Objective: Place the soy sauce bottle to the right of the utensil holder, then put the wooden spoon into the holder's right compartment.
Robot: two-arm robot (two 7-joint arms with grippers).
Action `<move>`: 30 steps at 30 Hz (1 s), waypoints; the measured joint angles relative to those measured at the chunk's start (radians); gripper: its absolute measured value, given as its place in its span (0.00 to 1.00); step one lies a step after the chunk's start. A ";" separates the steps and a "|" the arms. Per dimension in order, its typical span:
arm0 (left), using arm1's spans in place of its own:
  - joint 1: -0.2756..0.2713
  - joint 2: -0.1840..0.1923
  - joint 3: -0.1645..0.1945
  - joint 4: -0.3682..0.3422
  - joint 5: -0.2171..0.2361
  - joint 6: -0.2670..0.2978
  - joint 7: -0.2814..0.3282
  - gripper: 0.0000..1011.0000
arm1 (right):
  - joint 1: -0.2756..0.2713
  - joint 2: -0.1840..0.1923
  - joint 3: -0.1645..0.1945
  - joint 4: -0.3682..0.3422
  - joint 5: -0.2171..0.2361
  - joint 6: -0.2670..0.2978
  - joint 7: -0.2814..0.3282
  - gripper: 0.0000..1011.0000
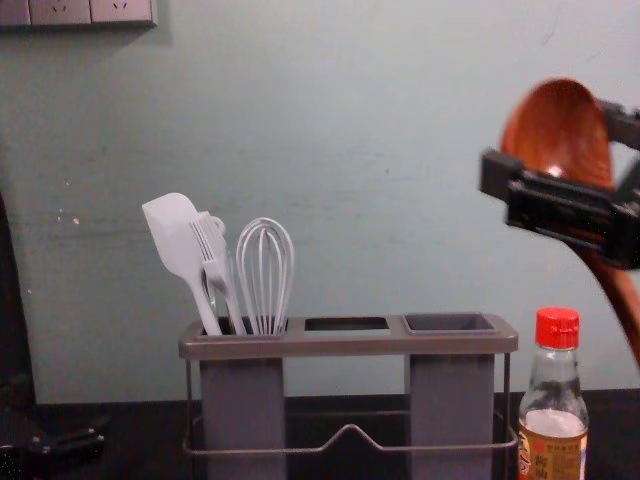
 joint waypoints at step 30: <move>0.000 0.000 0.000 0.000 0.000 0.000 0.000 0.99 | 0.571 -0.061 -0.152 0.466 0.160 0.050 0.150 0.83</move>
